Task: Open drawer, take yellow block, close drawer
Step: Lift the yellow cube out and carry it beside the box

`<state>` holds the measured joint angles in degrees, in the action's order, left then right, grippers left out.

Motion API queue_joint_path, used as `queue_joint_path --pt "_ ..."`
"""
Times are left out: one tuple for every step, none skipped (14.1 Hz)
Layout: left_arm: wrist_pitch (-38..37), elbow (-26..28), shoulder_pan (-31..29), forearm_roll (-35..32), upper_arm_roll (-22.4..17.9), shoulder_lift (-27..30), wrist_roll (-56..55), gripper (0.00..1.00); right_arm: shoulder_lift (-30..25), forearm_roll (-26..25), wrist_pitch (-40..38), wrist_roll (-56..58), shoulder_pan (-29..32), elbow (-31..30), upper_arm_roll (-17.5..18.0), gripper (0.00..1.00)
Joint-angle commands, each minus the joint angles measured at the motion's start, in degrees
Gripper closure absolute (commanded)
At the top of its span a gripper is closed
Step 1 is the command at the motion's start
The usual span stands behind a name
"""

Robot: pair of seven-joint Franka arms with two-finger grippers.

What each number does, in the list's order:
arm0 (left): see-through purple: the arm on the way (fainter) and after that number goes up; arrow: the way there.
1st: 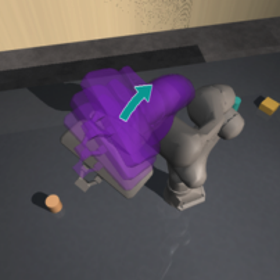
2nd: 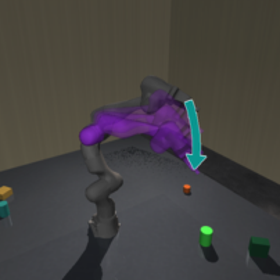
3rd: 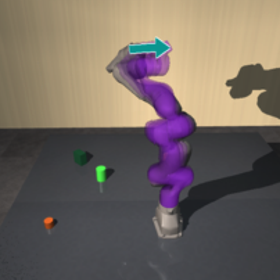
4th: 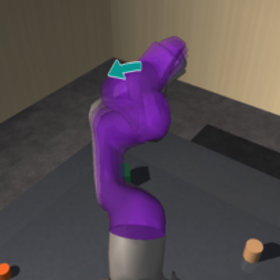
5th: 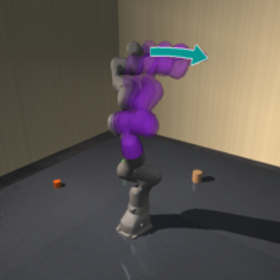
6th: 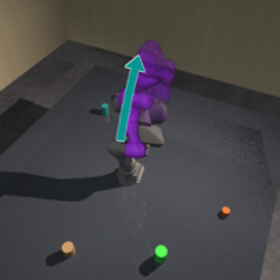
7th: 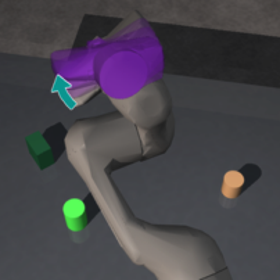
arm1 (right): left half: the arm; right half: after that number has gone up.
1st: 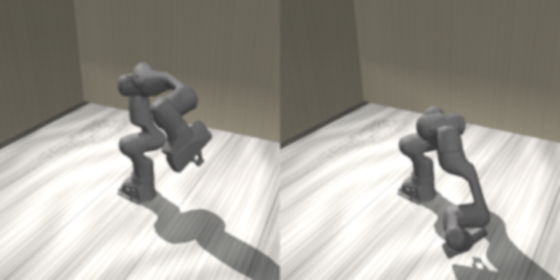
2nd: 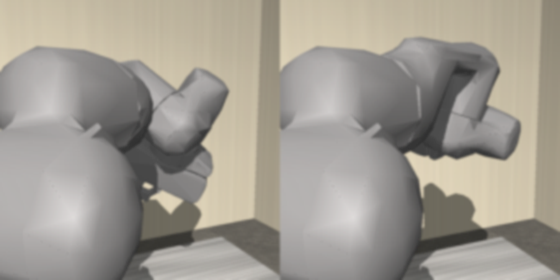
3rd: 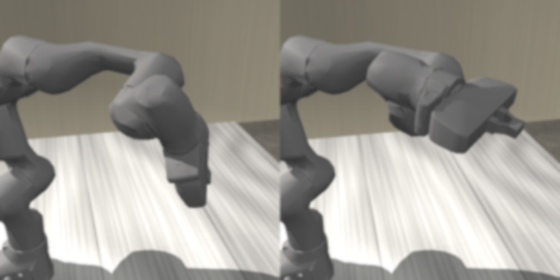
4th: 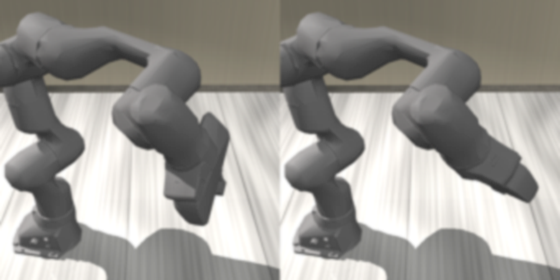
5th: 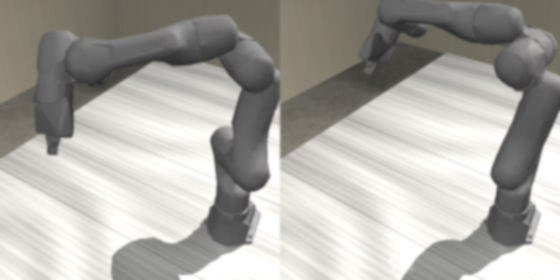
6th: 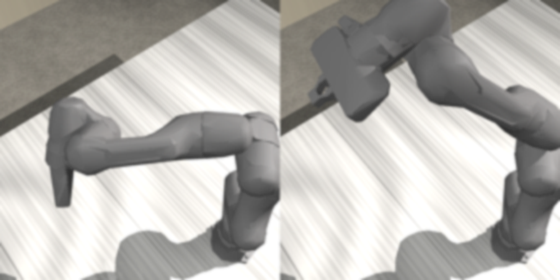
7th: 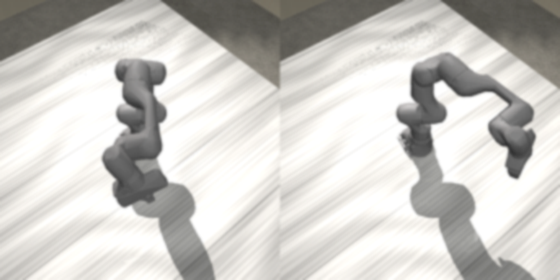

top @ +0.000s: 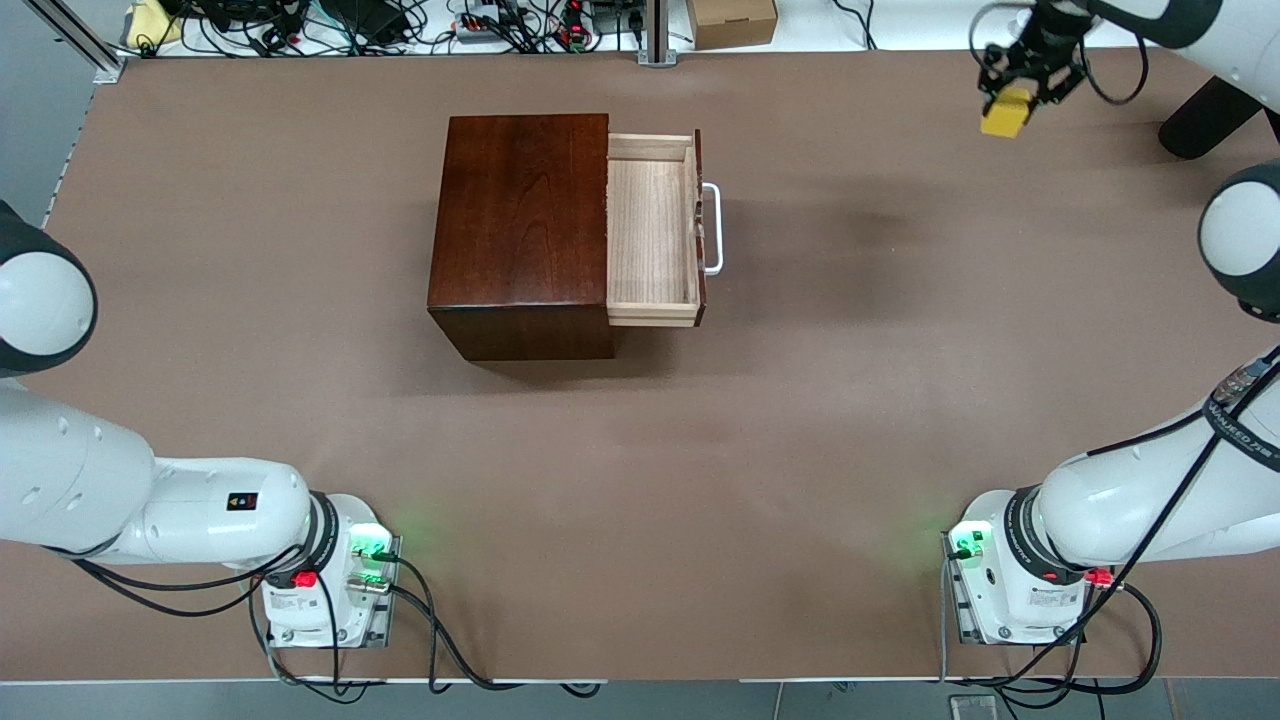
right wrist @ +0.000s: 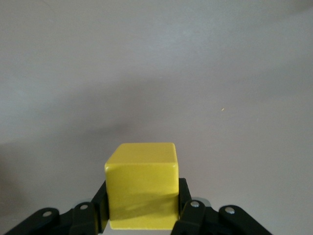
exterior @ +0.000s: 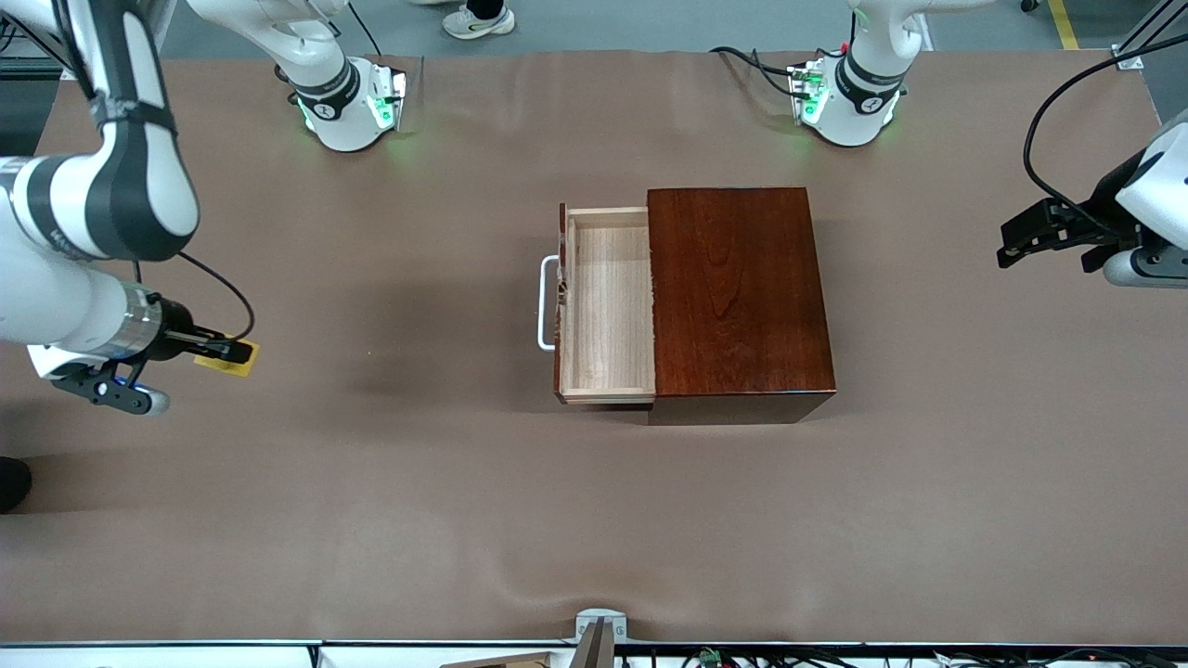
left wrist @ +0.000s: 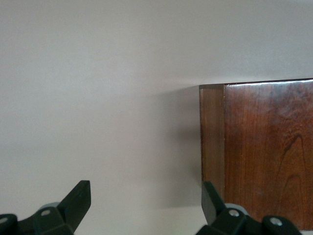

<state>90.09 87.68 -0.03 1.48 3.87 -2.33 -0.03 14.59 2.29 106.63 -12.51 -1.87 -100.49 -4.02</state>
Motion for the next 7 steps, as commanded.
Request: queue_joint_path --pt "-0.53 -1.11 -0.05 -1.13 0.26 -0.4 0.21 0.0 -5.98 0.26 9.44 8.69 3.8 -13.9 1.21 1.0" --pt "-0.53 -1.11 -0.05 -1.13 0.26 -0.4 0.3 0.0 -6.16 0.26 12.08 12.38 5.2 -16.73 1.21 1.0" --pt "-0.53 -1.11 -0.05 -1.13 0.26 -0.4 0.21 0.0 -6.16 0.26 14.72 15.81 6.52 -19.28 1.21 1.0" --pt "-0.53 -1.11 -0.05 -1.13 0.26 -0.4 0.21 0.0 -6.16 0.26 17.71 18.46 8.01 -21.91 1.21 1.0" --pt "-0.53 -1.11 -0.05 -1.13 0.26 -0.48 0.21 0.0 -6.16 0.26 20.0 20.83 8.98 -24.72 1.21 1.0" --pt "-0.53 -1.11 -0.05 -1.13 0.26 -0.4 0.21 0.0 -6.07 0.26 21.76 22.34 10.13 -26.93 1.21 1.0" --pt "-0.53 -1.11 -0.05 -1.13 0.26 -0.4 0.21 0.0 -5.81 0.26 24.13 23.48 11.27 -29.13 1.21 1.0"
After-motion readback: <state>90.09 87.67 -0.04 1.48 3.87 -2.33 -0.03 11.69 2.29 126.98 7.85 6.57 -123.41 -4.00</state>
